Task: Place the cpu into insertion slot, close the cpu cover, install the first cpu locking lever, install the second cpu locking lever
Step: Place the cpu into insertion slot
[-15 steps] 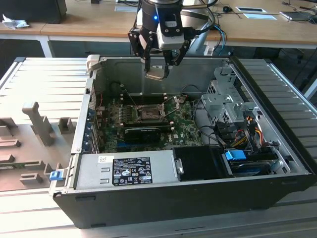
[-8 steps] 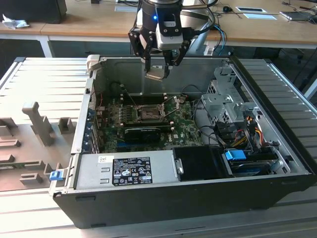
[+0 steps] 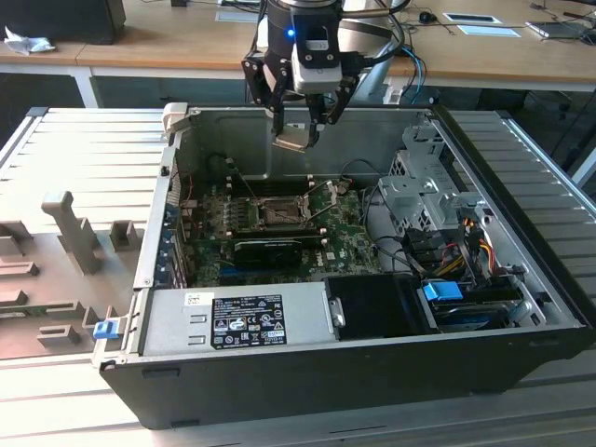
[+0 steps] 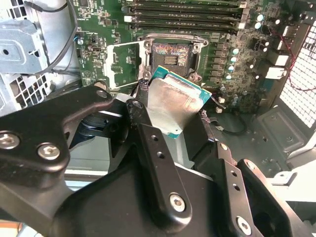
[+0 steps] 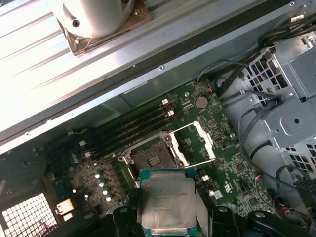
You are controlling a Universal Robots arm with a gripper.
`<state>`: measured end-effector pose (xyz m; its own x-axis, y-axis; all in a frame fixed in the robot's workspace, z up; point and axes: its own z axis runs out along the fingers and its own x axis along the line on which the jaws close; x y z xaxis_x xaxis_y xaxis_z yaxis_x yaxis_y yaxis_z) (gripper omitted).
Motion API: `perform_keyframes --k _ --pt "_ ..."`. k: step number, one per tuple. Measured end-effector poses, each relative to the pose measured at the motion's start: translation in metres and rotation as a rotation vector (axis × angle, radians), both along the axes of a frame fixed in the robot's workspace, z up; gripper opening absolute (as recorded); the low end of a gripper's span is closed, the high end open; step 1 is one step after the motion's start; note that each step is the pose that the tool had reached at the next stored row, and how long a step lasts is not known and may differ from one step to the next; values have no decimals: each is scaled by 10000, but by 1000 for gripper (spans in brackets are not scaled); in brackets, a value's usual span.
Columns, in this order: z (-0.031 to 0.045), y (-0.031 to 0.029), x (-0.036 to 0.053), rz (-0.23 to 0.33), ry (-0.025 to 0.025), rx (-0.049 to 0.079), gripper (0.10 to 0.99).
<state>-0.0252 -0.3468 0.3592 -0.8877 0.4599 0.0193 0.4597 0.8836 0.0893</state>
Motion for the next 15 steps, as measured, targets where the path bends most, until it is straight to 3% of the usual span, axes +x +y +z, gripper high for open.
perform_keyframes --k 15 --pt "0 0 0 -607 0 0 529"
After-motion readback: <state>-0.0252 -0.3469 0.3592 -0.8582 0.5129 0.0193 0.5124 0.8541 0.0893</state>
